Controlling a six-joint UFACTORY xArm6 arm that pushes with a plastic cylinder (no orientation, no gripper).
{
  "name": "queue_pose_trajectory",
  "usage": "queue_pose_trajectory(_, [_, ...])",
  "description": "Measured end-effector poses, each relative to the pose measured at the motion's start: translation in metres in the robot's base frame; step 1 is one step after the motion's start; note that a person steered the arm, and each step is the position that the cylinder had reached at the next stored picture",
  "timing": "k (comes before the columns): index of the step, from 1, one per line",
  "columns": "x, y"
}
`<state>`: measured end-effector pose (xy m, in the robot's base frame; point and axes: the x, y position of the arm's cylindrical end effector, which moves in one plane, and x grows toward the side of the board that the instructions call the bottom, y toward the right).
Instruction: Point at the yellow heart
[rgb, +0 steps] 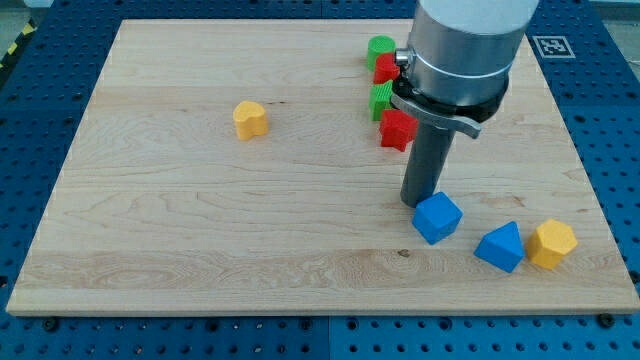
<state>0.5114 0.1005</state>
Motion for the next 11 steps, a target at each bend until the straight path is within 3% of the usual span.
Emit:
queue_pose_trajectory(2, [0.018, 0.012])
queue_pose_trajectory(3, [0.018, -0.039])
queue_pose_trajectory(4, [0.011, -0.133])
queue_pose_trajectory(5, [-0.014, -0.237])
queue_pose_trajectory(6, [-0.065, -0.299])
queue_pose_trajectory(7, [-0.124, -0.303])
queue_pose_trajectory(8, [-0.151, -0.278])
queue_pose_trajectory(11, [-0.144, -0.235])
